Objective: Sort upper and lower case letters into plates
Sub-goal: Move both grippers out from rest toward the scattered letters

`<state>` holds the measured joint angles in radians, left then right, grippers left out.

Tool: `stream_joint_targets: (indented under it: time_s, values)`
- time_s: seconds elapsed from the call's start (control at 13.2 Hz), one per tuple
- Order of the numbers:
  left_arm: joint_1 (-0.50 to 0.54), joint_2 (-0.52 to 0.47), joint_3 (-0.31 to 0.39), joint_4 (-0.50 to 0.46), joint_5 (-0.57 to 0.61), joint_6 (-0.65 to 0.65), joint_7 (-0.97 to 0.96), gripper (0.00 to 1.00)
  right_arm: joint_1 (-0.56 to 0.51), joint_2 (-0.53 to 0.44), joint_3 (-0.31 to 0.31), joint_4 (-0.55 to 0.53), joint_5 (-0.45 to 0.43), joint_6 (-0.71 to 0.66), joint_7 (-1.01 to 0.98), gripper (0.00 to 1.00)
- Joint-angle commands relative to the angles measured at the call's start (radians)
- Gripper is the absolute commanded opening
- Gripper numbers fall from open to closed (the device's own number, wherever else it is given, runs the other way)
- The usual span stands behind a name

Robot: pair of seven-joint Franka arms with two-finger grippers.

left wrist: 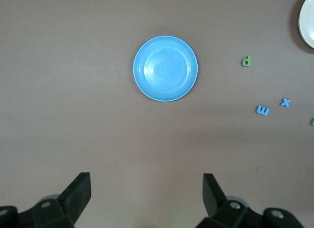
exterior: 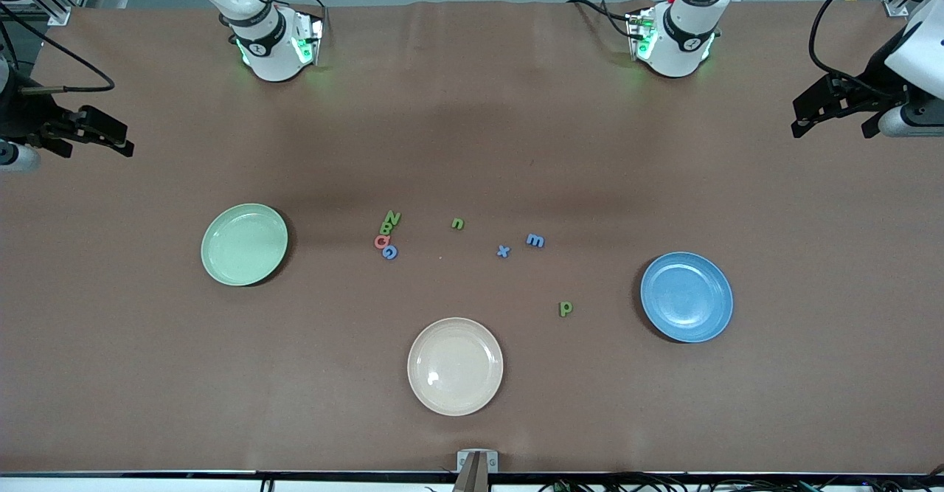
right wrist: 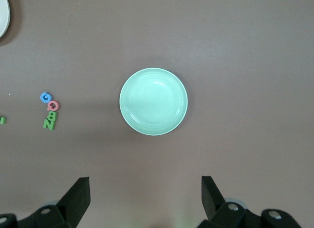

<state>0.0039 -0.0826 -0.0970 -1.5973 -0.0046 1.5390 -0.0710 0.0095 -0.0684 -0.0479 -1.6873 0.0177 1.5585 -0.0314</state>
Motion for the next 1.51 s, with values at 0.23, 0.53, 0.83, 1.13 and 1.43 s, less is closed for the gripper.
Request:
stream_joint_targets:
  time_s: [0.23,0.53,0.83,1.13,1.43]
  values:
    - [0.005,0.026,0.000,0.028,-0.002,-0.007,0.023,1.00,0.006,-0.014,0.000,-0.011,-0.001,-0.003,0.002,1.00]
    - [-0.005,0.116,-0.007,0.025,-0.021,-0.003,0.005,1.00,0.004,-0.013,0.000,-0.005,-0.001,-0.005,0.005,1.00]
    - [-0.036,0.179,-0.075,-0.086,-0.015,0.177,-0.097,1.00,0.006,0.008,0.000,0.012,0.001,-0.003,-0.004,1.00]
    - [-0.082,0.274,-0.135,-0.187,0.026,0.441,-0.211,1.00,0.001,0.105,-0.001,0.044,0.010,0.012,-0.008,1.00]
    - [-0.163,0.411,-0.135,-0.182,0.089,0.639,-0.257,1.00,-0.016,0.274,-0.003,0.073,0.007,0.095,-0.013,1.00]
